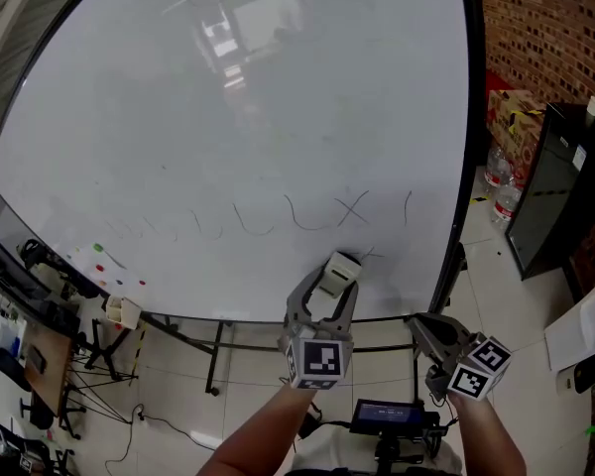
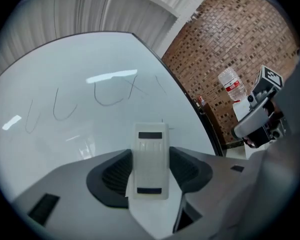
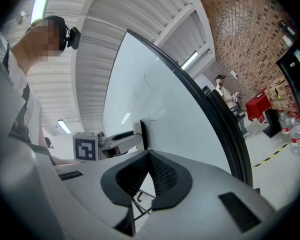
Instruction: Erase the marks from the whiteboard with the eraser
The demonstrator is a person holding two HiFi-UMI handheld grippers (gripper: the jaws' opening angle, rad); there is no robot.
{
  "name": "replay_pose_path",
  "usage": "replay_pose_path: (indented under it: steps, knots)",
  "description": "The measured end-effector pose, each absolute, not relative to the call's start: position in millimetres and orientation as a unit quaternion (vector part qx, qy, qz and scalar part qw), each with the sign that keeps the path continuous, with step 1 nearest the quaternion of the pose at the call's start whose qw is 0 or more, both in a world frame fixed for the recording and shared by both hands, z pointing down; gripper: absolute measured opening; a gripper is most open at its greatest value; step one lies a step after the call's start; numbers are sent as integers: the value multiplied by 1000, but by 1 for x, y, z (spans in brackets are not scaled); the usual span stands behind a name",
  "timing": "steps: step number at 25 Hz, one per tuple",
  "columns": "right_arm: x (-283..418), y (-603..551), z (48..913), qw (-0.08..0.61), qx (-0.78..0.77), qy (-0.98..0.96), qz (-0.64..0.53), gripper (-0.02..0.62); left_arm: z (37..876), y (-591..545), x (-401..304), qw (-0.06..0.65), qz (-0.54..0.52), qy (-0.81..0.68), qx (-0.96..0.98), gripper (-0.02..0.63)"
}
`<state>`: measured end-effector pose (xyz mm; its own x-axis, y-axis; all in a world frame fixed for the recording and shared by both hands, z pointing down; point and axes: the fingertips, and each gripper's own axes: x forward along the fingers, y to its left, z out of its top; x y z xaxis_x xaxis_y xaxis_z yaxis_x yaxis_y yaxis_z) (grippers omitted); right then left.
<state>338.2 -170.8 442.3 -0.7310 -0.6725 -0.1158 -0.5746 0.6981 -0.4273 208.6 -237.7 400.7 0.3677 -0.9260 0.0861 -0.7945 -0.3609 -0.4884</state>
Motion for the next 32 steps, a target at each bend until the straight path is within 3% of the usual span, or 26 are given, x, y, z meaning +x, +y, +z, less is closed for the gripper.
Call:
replay_pose_path:
  steps: [5,10,17,25,32]
  knots:
    - [336,-172,440,132,-338,914,-182,15,414,-238,205,169,-202,528,-807,272]
    - [334,-173,440,130,-337,915,-182,15,377,-234,223,220,-178,514,-810,270]
    - [337,-171,443,133,-343,911,-186,15,365,-234,240,241,-173,501,-813,273]
    - [332,-169,442,131,-337,914,-185,15,413,-237,223,164,-206,493,-829,273]
    - [330,-160,439,132,-336,915,-181,15,370,-228,255,214,-179,462,-842,271]
